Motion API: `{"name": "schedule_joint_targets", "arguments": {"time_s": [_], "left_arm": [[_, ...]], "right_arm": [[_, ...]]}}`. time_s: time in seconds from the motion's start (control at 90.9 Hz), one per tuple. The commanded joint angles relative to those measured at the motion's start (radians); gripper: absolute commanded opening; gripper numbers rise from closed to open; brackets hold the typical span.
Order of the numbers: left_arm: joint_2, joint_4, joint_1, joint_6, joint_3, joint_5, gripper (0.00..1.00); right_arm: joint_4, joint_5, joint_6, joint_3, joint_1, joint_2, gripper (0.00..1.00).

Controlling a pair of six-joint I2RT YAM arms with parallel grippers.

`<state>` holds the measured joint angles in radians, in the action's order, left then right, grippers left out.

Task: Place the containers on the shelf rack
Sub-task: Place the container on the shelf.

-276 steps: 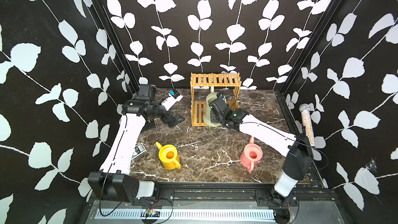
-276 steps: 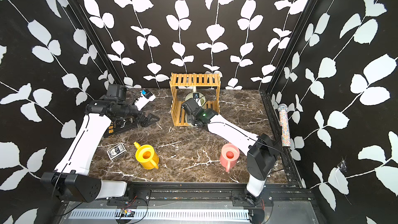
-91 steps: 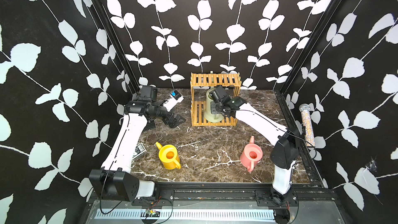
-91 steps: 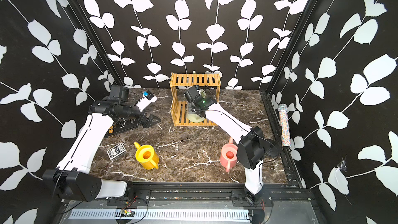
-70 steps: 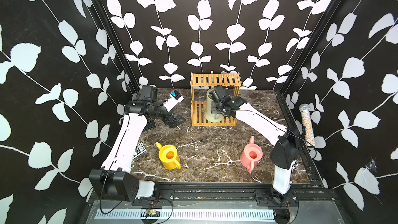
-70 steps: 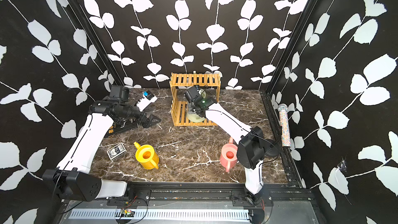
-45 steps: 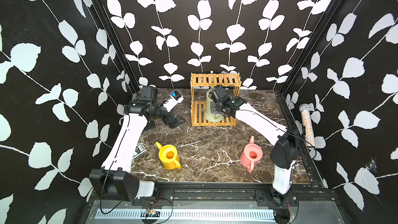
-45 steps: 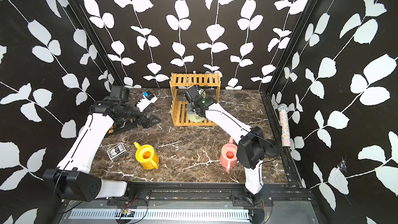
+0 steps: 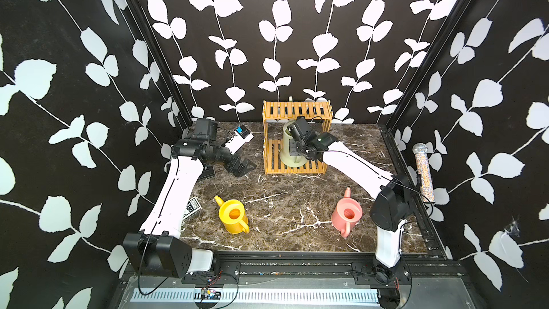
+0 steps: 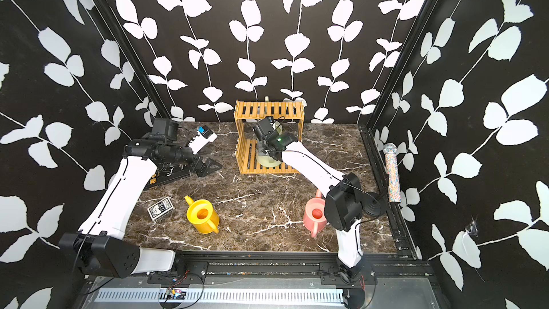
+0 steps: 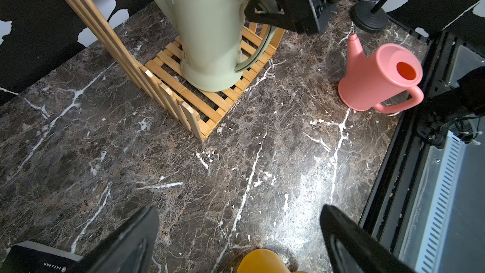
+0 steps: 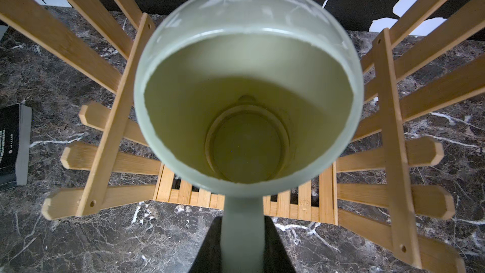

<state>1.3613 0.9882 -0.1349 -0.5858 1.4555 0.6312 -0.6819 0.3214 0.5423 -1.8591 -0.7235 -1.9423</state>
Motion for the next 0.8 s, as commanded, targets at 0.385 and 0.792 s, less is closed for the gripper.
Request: {"name": "schedule_joint_targets", "arguments": {"time_s": [0.385,0.792], "left_arm": [[-0.014,-0.005,-0.005,0.003,-0.018,0.016,0.98],[-0.030,0.012,-0.006,-0.023,-0.030,-0.002,0.98]], "right_arm": [[0.029,0.021,-0.008,-0.034,0.006,0.027,0.51],[0.031,0.007,0.025,0.127,0.006,0.200,0.65]]}}
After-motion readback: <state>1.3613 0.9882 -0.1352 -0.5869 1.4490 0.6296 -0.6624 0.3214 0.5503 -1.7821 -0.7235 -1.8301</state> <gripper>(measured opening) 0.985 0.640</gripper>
